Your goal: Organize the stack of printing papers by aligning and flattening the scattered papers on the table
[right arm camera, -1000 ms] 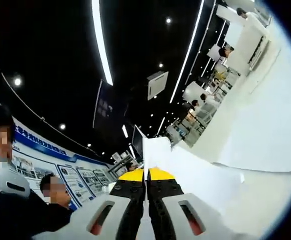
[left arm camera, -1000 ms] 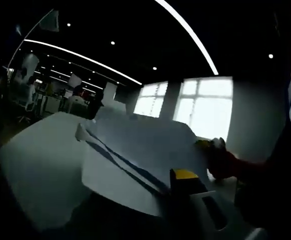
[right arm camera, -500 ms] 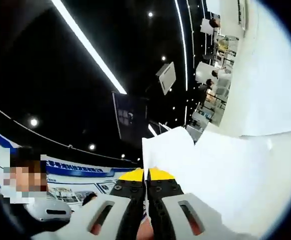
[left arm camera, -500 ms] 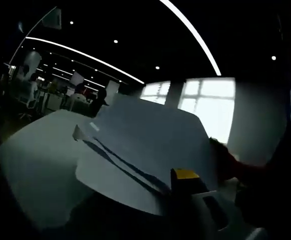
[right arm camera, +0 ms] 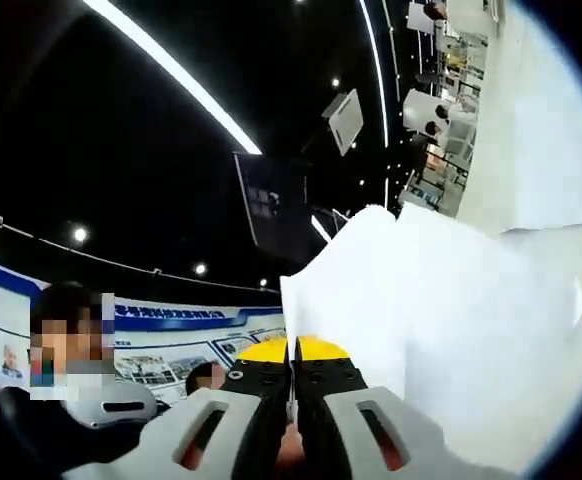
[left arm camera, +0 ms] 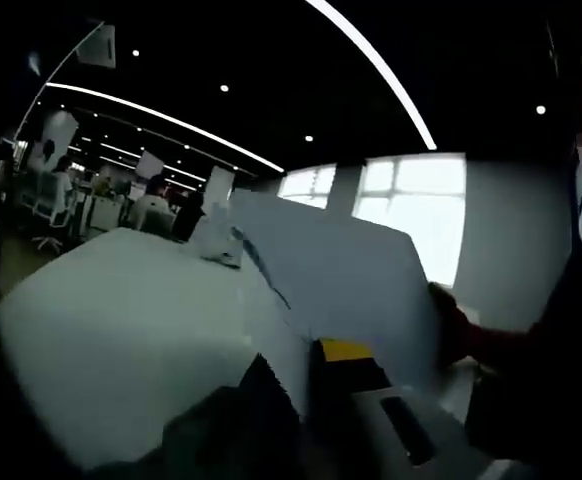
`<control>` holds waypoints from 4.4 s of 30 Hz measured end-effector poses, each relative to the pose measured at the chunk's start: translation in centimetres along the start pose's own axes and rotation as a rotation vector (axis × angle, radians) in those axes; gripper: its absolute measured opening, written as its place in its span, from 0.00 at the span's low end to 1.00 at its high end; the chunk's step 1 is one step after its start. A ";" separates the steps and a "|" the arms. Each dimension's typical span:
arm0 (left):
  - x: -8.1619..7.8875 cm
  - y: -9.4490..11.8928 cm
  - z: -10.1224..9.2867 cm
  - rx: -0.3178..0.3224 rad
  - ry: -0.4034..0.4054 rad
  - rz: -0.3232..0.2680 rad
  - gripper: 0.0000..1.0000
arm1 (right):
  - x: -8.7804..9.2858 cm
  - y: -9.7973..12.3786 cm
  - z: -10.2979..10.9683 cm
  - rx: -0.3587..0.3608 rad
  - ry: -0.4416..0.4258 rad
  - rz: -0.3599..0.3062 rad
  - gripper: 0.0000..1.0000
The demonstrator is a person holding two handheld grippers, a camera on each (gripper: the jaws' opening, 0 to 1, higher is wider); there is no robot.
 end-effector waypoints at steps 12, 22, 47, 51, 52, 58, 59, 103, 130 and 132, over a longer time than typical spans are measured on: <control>-1.6 1.2 -1.6 0.110 -0.049 -0.122 0.05 | -2.2 3.6 -2.0 0.325 0.499 0.132 0.33; -1.7 1.4 -2.1 0.153 -0.071 -0.138 0.05 | -5.3 7.5 -3.1 0.524 0.626 0.120 0.46; -1.3 0.4 -1.5 0.116 -0.033 -0.124 0.05 | -10.1 13.9 -1.1 0.747 0.830 0.059 0.45; -1.4 0.6 -1.3 0.117 -0.029 -0.132 0.05 | -10.2 13.9 -1.0 0.749 0.851 0.066 0.44; -1.4 0.6 -1.3 0.119 -0.028 -0.135 0.05 | -10.2 13.9 -0.9 0.751 0.857 0.069 0.44; -1.5 0.7 -1.2 0.127 -0.023 -0.139 0.05 | -11.0 14.4 -0.3 0.778 0.894 0.070 0.44; -1.4 0.7 -1.2 0.127 -0.031 -0.131 0.05 | -11.4 14.8 0.0 0.796 0.907 0.069 0.44; -0.7 0.4 -1.6 0.133 -0.054 -0.090 0.06 | -18.3 18.3 -3.4 1.088 0.969 0.190 0.46; -0.8 0.4 -1.6 0.128 -0.065 -0.098 0.06 | -21.9 20.2 -6.2 1.135 0.933 0.142 0.49; -0.8 0.4 -1.6 0.128 -0.065 -0.096 0.06 | -22.1 20.4 -6.4 1.147 0.937 0.150 0.50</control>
Point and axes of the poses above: the point that each gripper's makers call its tool centre point, and the gripper's own axes: y roughly backward along the fingers, z roughly to its left, x roughly out of its underside, the point moved 4 cm from there along y, roughly backward along the fingers
